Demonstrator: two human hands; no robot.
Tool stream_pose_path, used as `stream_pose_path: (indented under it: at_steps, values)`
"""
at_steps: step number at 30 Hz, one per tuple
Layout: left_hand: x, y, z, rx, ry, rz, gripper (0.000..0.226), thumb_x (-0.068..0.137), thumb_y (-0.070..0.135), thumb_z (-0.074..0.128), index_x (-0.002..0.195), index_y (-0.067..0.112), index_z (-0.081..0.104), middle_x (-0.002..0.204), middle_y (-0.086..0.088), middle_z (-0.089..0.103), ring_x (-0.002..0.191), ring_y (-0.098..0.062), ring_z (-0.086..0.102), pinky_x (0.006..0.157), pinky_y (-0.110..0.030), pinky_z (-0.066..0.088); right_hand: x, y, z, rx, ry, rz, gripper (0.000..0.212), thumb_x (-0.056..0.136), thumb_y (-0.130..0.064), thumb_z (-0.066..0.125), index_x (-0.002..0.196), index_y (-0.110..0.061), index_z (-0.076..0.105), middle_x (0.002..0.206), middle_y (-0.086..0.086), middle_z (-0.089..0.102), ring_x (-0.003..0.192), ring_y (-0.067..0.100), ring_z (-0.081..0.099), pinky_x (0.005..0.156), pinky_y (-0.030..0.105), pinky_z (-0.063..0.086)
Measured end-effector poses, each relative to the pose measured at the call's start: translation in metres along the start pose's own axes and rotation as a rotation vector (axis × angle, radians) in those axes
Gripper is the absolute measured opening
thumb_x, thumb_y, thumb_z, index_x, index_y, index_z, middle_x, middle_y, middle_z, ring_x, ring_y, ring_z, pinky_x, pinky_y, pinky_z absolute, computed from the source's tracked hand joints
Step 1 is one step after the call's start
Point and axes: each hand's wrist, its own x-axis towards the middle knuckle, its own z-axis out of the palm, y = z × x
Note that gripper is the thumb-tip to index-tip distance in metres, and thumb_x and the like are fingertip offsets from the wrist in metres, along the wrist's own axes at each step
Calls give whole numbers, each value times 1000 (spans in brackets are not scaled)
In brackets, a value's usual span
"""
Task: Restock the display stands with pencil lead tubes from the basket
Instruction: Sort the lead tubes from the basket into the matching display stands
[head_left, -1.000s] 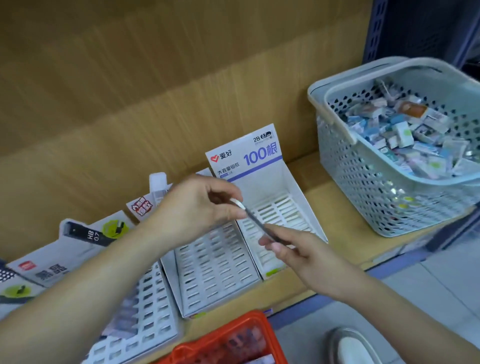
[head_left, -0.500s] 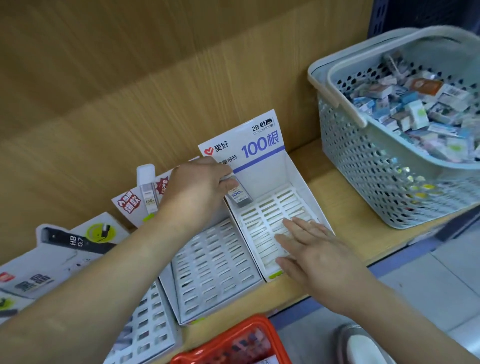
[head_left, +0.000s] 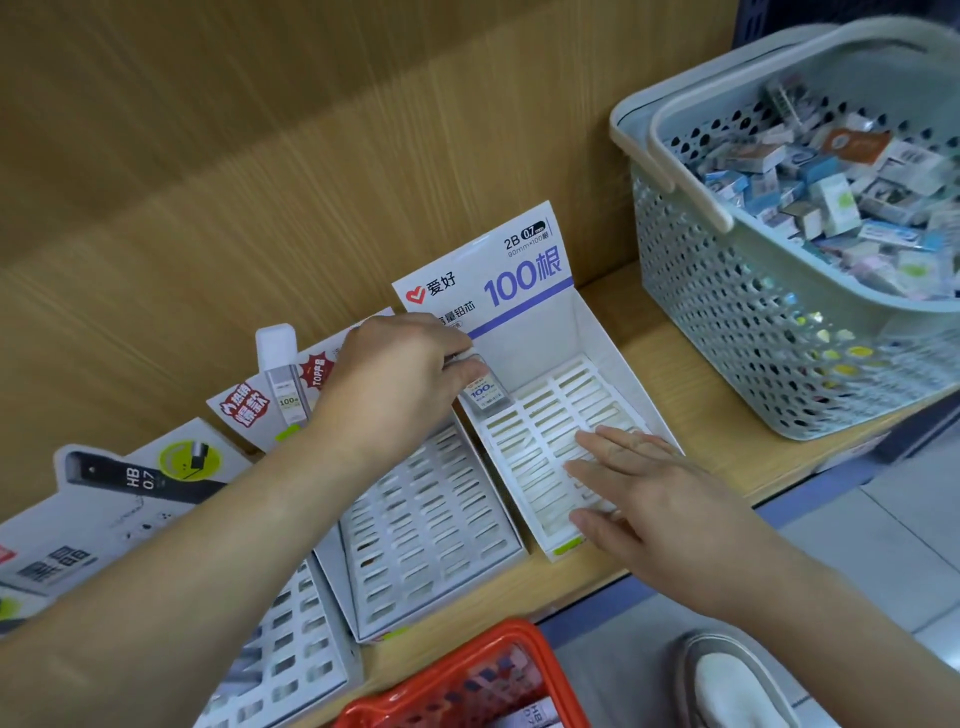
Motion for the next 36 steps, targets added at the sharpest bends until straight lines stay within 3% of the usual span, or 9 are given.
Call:
stream_pose_path:
  at_steps: [9,14,18,20,23,26,28,31,36]
  values:
    - [13,3,3,150,-96,-8,39,94,30,57,66,17,33,73,-1,39,72,-22,43,64,-29,29,0,4,-5,49,-69,-7,56,91,-57,39,121,-21,70,135,4,62,129,22,56,107,39,37]
    - [7,10,11,100,-66,-75,19,91,29,63,95,12,55,82,-6,60,80,-29,60,69,-34,46,0,4,-7,50,-100,-31,56,92,-57,38,120,-20,70,134,5,63,129,24,56,107,38,36]
    - [3,2,16,192,38,14,26,81,15,73,69,12,50,63,-2,48,64,-29,51,56,-27,35,1,6,-11,62,-122,-22,58,93,-58,35,122,-20,68,137,4,61,131,23,54,109,37,34]
    - [2,0,19,233,60,46,14,73,5,76,66,5,64,67,-6,57,66,-30,55,55,-29,45,1,6,-11,34,-108,-25,54,93,-55,38,117,-20,71,131,5,65,125,24,59,105,37,36]
    - [3,2,25,287,-3,-16,17,61,-9,76,64,4,66,67,-9,59,62,-31,57,50,-31,49,1,4,-13,30,-134,-24,53,92,-54,39,114,-19,72,128,6,66,123,26,61,103,37,39]
    - [4,11,20,305,-16,-52,18,75,-5,65,71,11,57,72,-8,59,64,-28,54,53,-28,35,3,3,-16,79,-194,-15,59,93,-56,34,121,-17,69,136,9,61,131,28,54,108,39,35]
    - [-2,18,9,254,-24,-120,14,83,1,55,87,13,60,82,-8,65,75,-29,60,59,-30,39,2,1,-23,123,-196,1,68,91,-60,27,131,-17,62,146,9,52,140,26,42,113,34,25]
    - [-34,30,-12,108,27,-215,17,83,3,53,81,16,64,76,-4,66,76,-30,63,60,-33,47,0,-8,-49,135,-196,7,59,97,-56,33,140,-21,53,152,4,45,144,22,35,118,28,23]
    - [-142,51,-38,-90,35,-463,24,83,7,60,91,25,75,94,11,72,86,-15,66,77,-28,51,9,-48,-123,33,-364,-78,39,102,-41,43,138,-30,52,135,-8,59,125,13,52,96,25,39]
